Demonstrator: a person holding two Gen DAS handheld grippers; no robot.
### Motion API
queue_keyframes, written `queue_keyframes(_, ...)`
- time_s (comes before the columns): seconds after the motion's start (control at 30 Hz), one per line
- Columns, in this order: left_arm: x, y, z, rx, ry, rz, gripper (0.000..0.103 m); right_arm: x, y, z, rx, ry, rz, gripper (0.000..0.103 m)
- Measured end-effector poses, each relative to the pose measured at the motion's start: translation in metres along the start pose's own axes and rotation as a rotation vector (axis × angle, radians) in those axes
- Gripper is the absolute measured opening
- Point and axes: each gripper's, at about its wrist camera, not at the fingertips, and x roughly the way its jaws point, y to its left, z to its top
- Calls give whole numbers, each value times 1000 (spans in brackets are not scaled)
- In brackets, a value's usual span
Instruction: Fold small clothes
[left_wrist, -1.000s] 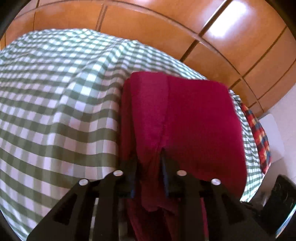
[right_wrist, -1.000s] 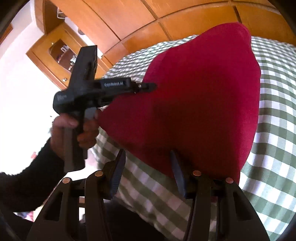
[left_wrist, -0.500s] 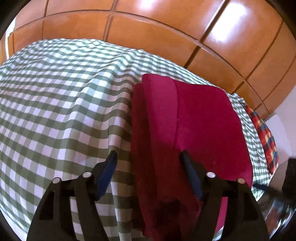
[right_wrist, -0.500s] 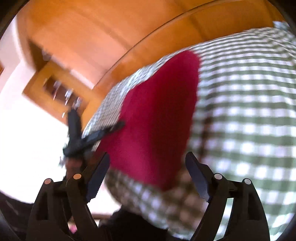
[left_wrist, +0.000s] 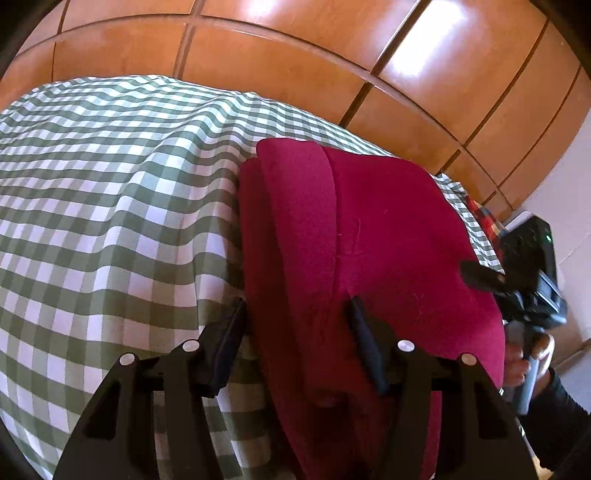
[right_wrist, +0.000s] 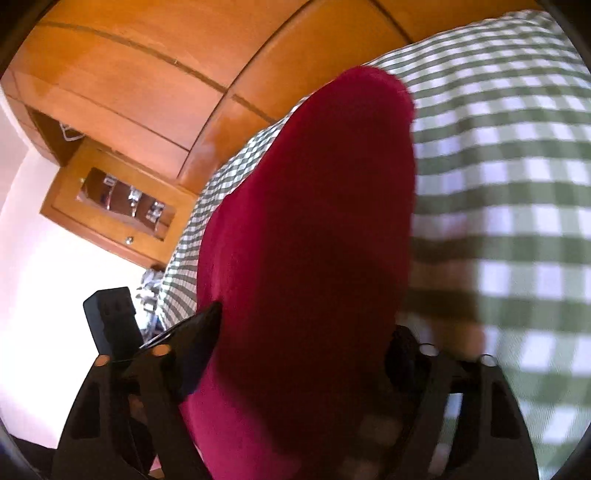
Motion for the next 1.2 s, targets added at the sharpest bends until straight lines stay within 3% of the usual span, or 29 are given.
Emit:
queue_keyframes(0.03,-1,0,-1,3,-5,-6,52,4,0,2,-1,1,-3,63)
queue_keyframes(0.07,-1,0,-2,3,-15,-24,41,6,1,3,-3,1,-7,57)
queue_keyframes(0.2,-5,-6,-5,36,-49,-58,37,-8,17,0,-63,-14,-30,43)
queue_keyframes(0.37,-7,-23,8,50,-60,-124,30,-54,45,9,-168,-113,-76,40)
queue_keyframes(0.57,29,-97,57,196,-62,-174,22,-125,33,31,-170,-272,-187,39)
queue_keyframes(0.77,98,-192,110,292,-19,-247,19,-207,-31,29,-1,-470,-331,39)
queue_keyframes(0.9,159,-250,107,418,47,-139,20,-231,-97,7,178,-526,-479,39)
queue_keyframes(1.0,208,-267,87,460,149,-43,20,-225,-149,-19,337,-490,-487,41)
queue_keyframes(1.07,223,-264,81,459,146,14,15,-223,-159,-34,349,-527,-453,43)
queue_keyframes(1.13,223,-259,83,422,150,2,15,-221,-156,-33,346,-527,-462,47)
queue_keyframes(1.2,220,-257,86,432,155,22,15,-220,-156,-28,347,-512,-477,59)
